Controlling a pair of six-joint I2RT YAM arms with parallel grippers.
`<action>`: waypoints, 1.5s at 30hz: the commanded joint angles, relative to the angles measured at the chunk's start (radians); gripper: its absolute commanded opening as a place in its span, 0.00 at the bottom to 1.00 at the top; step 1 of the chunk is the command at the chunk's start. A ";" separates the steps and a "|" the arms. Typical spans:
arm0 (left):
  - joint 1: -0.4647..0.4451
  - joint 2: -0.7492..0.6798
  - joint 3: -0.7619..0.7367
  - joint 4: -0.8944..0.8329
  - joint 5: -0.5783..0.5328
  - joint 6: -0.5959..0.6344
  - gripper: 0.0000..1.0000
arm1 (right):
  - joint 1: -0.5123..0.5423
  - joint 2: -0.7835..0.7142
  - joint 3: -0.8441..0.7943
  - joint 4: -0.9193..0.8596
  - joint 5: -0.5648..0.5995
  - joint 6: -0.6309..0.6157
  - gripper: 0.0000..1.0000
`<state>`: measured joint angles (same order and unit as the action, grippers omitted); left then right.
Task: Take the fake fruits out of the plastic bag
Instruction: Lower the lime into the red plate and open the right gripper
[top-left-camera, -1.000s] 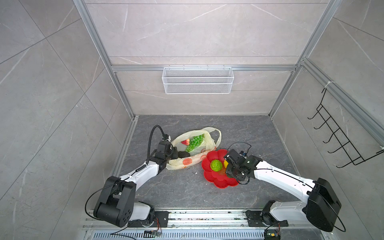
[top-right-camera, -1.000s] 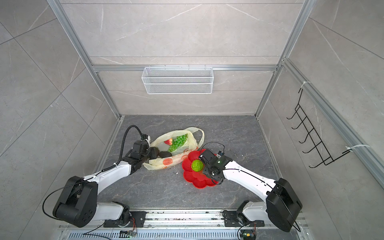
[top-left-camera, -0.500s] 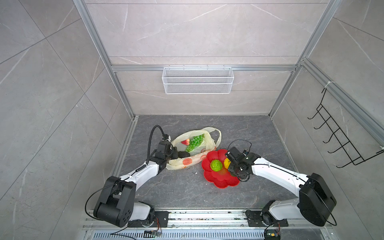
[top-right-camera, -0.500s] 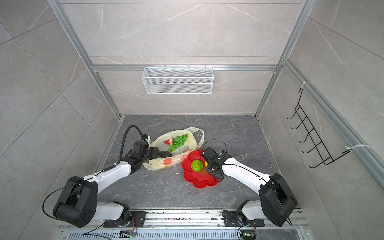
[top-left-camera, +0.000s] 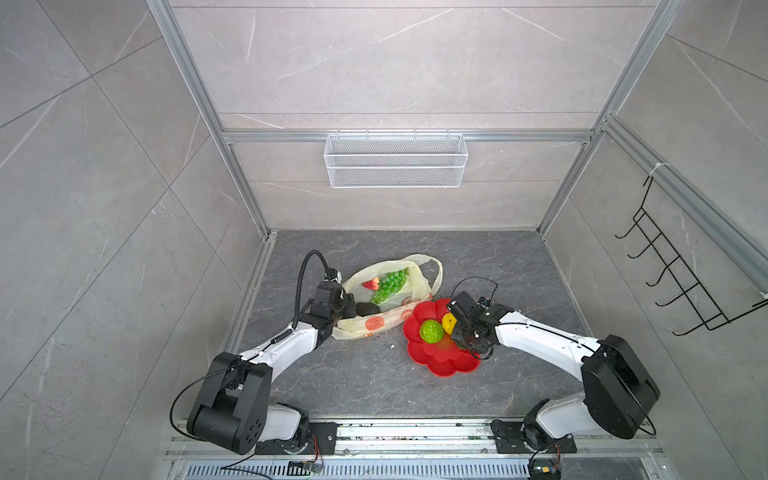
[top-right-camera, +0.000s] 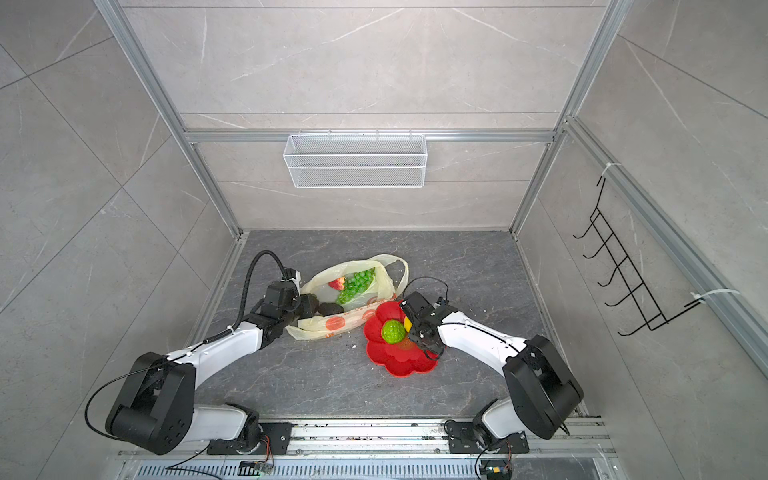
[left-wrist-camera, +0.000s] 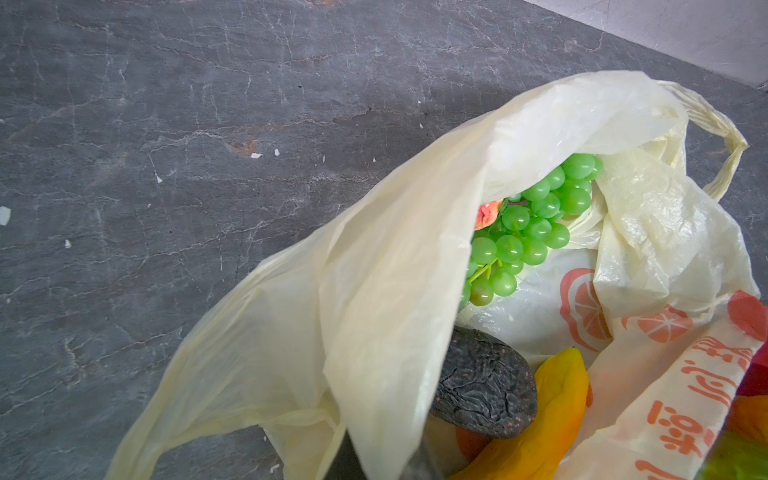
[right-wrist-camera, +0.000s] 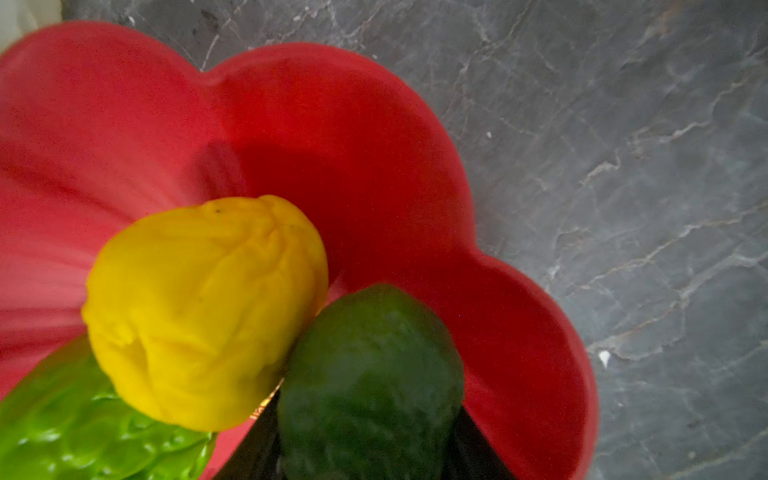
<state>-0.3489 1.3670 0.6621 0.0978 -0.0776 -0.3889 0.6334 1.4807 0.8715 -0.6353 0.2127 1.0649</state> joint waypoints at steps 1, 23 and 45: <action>-0.004 0.003 0.039 0.015 -0.016 0.024 0.03 | -0.003 0.007 0.020 -0.002 0.010 -0.013 0.48; -0.004 -0.002 0.039 0.012 -0.017 0.026 0.03 | -0.004 -0.014 0.005 -0.043 0.012 0.050 0.65; -0.004 -0.006 0.039 0.014 -0.001 0.021 0.03 | 0.133 -0.111 0.177 -0.145 0.156 -0.041 0.65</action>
<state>-0.3492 1.3670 0.6636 0.0978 -0.0769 -0.3889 0.7410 1.3701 0.9833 -0.7471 0.3080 1.0767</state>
